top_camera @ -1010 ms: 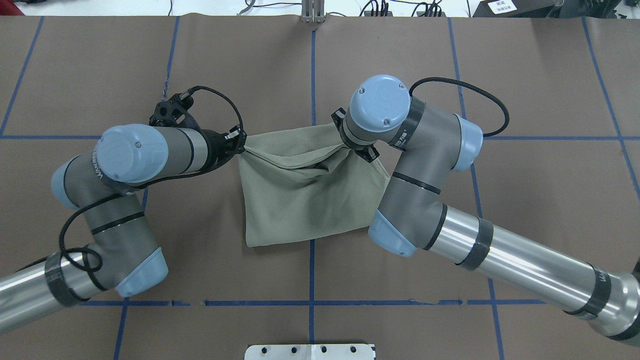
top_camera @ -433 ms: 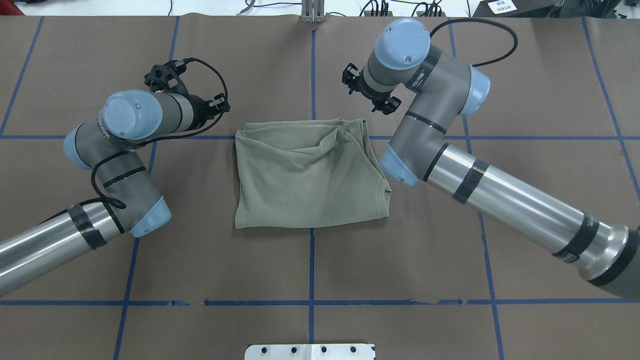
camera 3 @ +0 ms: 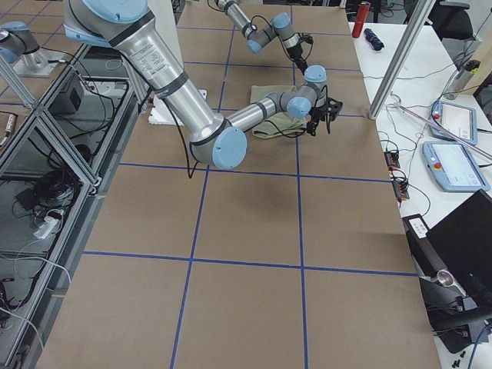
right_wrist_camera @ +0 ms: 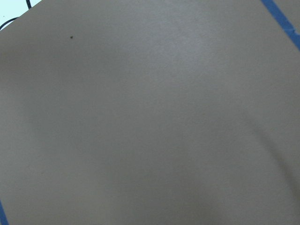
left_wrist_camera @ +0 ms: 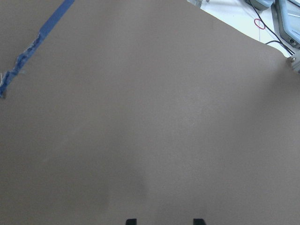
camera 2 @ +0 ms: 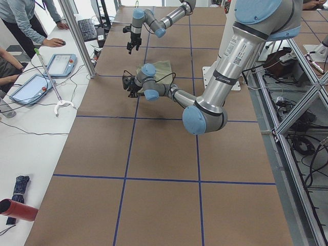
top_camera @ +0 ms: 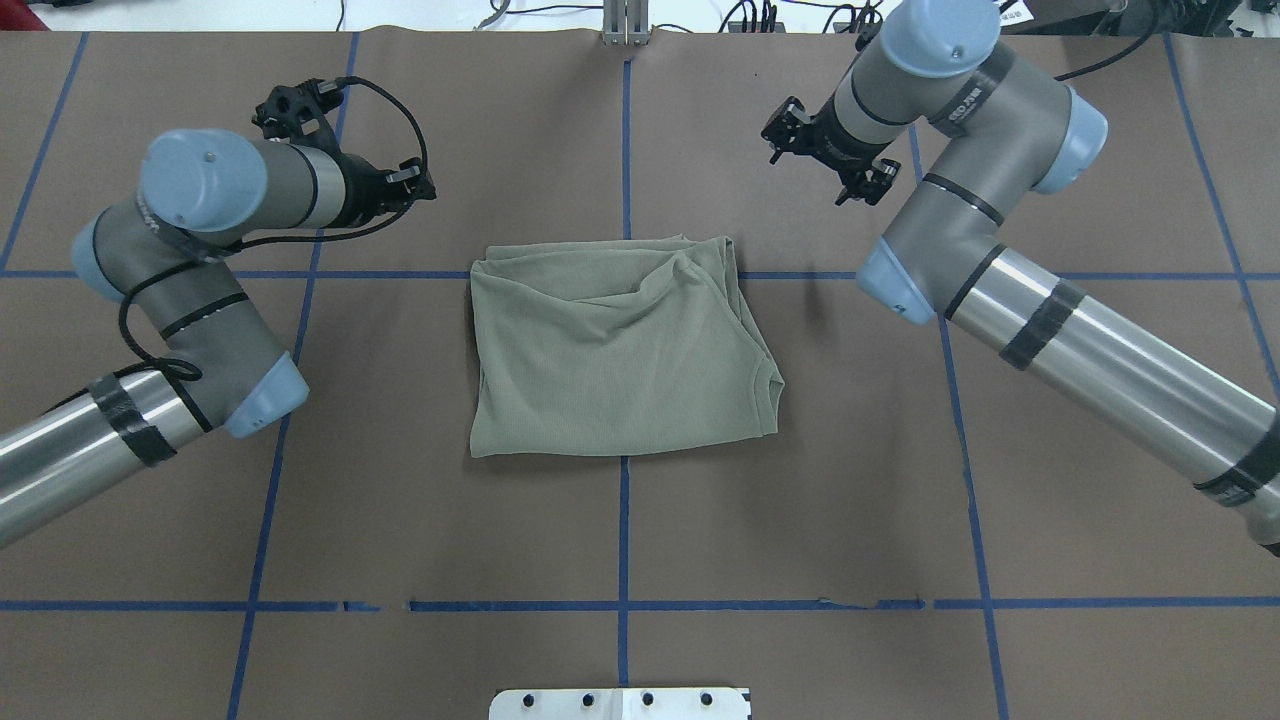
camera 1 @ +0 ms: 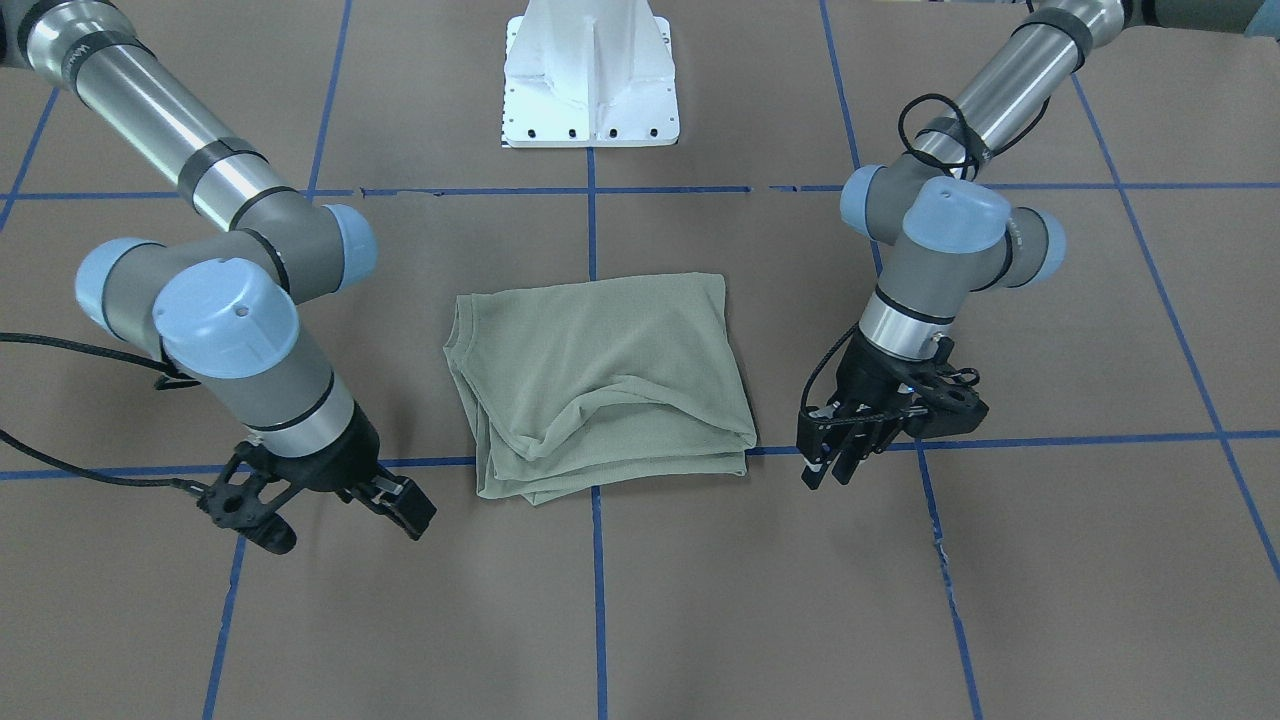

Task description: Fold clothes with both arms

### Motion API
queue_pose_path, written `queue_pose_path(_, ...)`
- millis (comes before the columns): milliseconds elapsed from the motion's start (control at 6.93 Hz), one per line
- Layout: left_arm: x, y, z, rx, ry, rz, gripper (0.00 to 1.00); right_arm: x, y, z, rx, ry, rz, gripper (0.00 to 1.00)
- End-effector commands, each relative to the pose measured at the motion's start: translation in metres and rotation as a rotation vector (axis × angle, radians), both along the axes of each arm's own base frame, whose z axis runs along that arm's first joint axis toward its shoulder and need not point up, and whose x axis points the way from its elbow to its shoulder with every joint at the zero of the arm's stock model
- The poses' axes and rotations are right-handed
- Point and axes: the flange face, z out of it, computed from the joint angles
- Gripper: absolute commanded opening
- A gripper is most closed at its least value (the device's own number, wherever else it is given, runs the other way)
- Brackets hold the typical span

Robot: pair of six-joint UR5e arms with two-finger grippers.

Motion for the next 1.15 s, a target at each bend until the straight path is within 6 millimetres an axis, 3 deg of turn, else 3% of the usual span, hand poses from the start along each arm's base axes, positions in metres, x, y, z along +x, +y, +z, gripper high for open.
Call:
queue_pose_path(0, -0.093, 0.004, 0.03, 0.126, -0.071, 0.156, 0.5, 0.128, 0.006, 0.068, 0.092, 0.001, -0.111, 1.0)
queue_pose_path(289, -0.199, -0.004, 0.083, 0.24, -0.163, 0.294, 0.5, 0.27, 0.014, 0.163, 0.234, 0.053, -0.257, 1.0)
queue_pose_path(577, -0.298, -0.015, 0.125, 0.288, -0.296, 0.394, 0.5, 0.363, 0.019, 0.208, 0.271, 0.138, -0.417, 1.0)
queue_pose_path(866, -0.395, -0.022, 0.16, 0.266, -0.436, 0.469, 0.5, 0.408, 0.044, 0.24, 0.276, 0.148, -0.458, 1.0)
queue_pose_path(1010, -0.415, -0.024, 0.167, 0.213, -0.454, 0.497, 0.5, 0.41, 0.059, 0.243, 0.27, 0.114, -0.456, 1.0)
